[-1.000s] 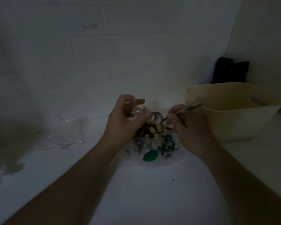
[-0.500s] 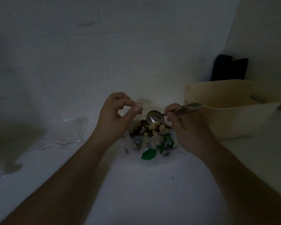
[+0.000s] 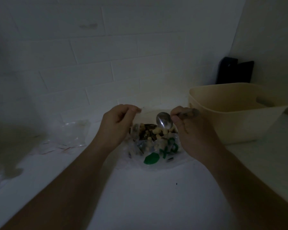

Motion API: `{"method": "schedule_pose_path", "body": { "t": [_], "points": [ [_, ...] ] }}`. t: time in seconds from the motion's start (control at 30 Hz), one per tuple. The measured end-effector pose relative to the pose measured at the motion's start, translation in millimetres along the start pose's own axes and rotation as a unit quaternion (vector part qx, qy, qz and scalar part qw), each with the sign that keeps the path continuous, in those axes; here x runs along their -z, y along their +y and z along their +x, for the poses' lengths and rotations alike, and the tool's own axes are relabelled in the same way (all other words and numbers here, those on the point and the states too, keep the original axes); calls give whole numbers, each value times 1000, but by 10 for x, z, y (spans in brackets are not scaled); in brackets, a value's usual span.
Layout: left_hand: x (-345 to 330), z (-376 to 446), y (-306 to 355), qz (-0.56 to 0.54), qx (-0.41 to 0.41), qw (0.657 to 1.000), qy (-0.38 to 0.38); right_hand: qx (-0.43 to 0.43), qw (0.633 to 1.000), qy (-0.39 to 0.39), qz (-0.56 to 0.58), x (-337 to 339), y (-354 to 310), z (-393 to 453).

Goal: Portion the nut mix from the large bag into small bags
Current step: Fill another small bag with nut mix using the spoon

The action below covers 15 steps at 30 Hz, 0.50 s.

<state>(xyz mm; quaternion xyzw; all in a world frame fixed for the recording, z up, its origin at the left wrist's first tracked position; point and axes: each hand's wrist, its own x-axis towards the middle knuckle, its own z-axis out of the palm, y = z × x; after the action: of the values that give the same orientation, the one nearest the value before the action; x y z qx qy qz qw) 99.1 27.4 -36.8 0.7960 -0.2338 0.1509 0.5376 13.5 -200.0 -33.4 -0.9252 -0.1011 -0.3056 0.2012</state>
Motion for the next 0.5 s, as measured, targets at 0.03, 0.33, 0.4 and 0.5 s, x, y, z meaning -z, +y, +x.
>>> {"method": "schedule_pose_path", "body": {
  "t": [0.03,0.33,0.4,0.5],
  "points": [
    [-4,9,-17,17,1,1000,-5,-2,1000,-10,25,-25,-16,-3],
    [-256,-11,-228,29,56,998,12,-22,995,-37,88,-213,-351,-55],
    [-300,-27,-208,-18,60,998,3,-28,994,-28,102,-260,-358,-50],
    [-279,-55,-82,-116,55,992,-15,-93,981,-7,168,-301,-320,-48]
  ]
}}
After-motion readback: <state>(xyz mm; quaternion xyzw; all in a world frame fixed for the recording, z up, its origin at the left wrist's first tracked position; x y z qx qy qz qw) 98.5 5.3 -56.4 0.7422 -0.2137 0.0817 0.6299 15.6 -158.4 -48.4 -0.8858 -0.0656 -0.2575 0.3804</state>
